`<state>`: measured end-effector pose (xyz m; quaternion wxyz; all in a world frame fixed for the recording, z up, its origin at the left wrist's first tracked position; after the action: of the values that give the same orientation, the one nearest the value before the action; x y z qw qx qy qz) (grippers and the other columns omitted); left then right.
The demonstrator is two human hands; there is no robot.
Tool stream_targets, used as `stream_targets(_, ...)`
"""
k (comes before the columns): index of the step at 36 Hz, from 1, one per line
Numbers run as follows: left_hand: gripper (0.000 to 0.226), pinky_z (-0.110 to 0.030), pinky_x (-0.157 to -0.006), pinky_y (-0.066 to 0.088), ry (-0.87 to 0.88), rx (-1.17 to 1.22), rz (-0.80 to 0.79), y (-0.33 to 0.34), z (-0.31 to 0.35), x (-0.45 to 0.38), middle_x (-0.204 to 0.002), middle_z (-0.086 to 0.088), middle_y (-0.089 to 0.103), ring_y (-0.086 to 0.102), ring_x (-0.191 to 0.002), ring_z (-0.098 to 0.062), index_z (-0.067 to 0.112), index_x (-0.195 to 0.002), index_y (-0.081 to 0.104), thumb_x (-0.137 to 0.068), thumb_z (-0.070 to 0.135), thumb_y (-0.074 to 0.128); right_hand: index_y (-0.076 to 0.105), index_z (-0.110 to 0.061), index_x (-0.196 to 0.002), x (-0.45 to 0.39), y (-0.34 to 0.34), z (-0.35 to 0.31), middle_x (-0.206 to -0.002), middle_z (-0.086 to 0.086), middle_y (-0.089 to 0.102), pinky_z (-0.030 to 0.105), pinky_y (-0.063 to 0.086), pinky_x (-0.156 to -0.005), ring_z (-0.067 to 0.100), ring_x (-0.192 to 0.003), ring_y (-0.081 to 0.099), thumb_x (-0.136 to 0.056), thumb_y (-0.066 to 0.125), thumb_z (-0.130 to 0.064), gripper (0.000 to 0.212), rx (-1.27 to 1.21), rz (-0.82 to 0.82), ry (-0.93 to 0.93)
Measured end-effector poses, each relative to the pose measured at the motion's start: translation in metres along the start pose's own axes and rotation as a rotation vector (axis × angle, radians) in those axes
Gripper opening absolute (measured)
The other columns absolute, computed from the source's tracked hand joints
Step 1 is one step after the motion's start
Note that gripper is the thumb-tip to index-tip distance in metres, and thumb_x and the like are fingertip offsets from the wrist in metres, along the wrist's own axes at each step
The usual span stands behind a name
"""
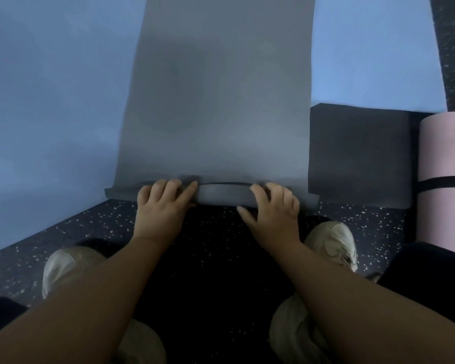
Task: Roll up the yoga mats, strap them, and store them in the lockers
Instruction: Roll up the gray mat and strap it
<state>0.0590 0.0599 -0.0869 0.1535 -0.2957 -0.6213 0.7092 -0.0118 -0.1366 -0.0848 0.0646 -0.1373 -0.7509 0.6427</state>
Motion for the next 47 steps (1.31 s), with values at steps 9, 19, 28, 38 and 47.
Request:
stream_targets(9, 0.045, -0.051, -0.091, 0.030, -0.044, 0.026, -0.024, 0.007, -0.013, -0.007, -0.103, -0.015, 0.051, 0.042, -0.092, -0.033, 0.028, -0.127, 0.060, -0.093, 0.050, 0.040, 0.068, -0.026, -0.114, -0.005, 0.010, 0.012, -0.113, 0.017, 0.060, 0.045, 0.021, -0.099, 0.026, -0.109, 0.038, -0.086, 0.039, -0.060, 0.053, 0.044, -0.072, 0.009)
stream_targets(19, 0.032, -0.038, -0.058, 0.043, 0.112, 0.057, -0.008, -0.001, -0.016, -0.030, -0.082, -0.014, 0.053, 0.051, -0.069, -0.032, 0.026, -0.113, 0.049, -0.092, 0.048, 0.039, 0.067, -0.025, -0.102, -0.016, 0.002, 0.013, -0.092, 0.010, 0.059, 0.042, 0.040, -0.076, 0.026, -0.081, 0.046, -0.088, 0.040, -0.057, 0.044, 0.040, 0.018, -0.069)
stream_targets(28, 0.046, -0.031, -0.040, 0.036, 0.072, 0.183, -0.138, -0.003, -0.017, -0.035, -0.073, -0.012, 0.054, 0.055, -0.055, -0.033, 0.022, -0.102, 0.048, -0.100, 0.054, 0.015, 0.070, -0.018, -0.084, -0.029, -0.002, 0.011, -0.076, 0.006, 0.063, 0.036, 0.044, -0.061, 0.030, -0.069, 0.062, -0.088, 0.042, -0.051, 0.044, 0.005, -0.054, -0.114)
stream_targets(38, 0.042, -0.024, -0.042, 0.025, -0.115, 0.143, -0.151, 0.000, -0.026, -0.037, -0.043, -0.015, 0.047, 0.045, -0.030, -0.030, 0.005, -0.070, 0.049, -0.092, 0.038, 0.035, 0.052, -0.013, -0.101, -0.037, 0.000, 0.007, -0.098, 0.007, 0.065, 0.036, 0.029, -0.067, 0.031, -0.093, 0.060, -0.089, 0.021, -0.065, 0.063, -0.010, -0.323, -0.131)
stream_targets(47, 0.037, -0.037, -0.057, 0.037, -0.129, -0.101, -0.055, 0.004, -0.026, -0.043, -0.078, -0.013, 0.053, 0.053, -0.069, -0.032, 0.008, -0.073, 0.055, -0.096, 0.033, 0.040, 0.059, -0.011, -0.069, -0.043, -0.005, 0.008, -0.074, 0.010, 0.056, 0.033, 0.040, -0.057, 0.029, -0.065, 0.055, -0.085, 0.040, -0.052, 0.048, 0.206, 0.074, -0.067)
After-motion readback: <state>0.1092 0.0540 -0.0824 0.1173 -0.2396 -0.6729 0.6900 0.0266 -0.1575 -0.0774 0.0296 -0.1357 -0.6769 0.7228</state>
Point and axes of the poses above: each hand's wrist, its own x-axis away from the middle knuckle, its own y-axis out of the palm, z = x × y, the point moved 8 cm from there along -x, towards the middle knuckle
